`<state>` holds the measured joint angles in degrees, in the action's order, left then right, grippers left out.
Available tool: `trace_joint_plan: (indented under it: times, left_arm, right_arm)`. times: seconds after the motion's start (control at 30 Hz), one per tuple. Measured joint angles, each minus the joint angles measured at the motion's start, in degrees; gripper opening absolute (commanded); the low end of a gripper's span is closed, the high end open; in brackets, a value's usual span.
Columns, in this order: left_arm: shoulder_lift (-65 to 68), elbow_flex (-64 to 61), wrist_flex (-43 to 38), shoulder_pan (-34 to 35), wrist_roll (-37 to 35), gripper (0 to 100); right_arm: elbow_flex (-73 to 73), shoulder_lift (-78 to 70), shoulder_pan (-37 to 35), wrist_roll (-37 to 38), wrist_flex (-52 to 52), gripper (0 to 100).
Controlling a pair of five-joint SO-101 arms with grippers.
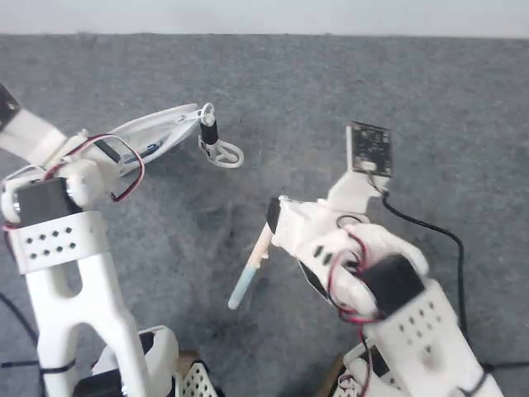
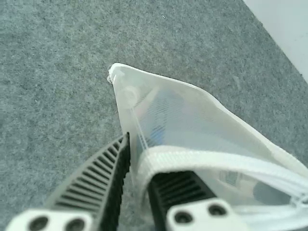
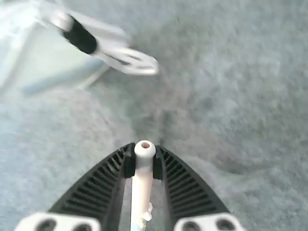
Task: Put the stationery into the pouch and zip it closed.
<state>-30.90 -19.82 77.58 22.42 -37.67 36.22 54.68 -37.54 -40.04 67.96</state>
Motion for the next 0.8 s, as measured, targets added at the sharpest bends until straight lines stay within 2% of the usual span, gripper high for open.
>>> trace_joint_plan:
  times: [0.3, 0.67, 0.8]
  left_arm:
    - [0.0, 0.0, 0.0, 0.0, 0.0, 1]
    - [0.0, 0.0, 0.0, 0.0, 0.0, 1]
    - [0.0, 0.0, 0.0, 0.0, 0.0, 1]
  right_arm:
    - [0.0, 10.1, 0.0, 0.2, -11.9, 0.6]
    - [0.4, 10.5, 0.0, 11.8, -29.7, 0.6]
    - [6.6, 10.6, 0.0, 17.2, -38.0, 0.6]
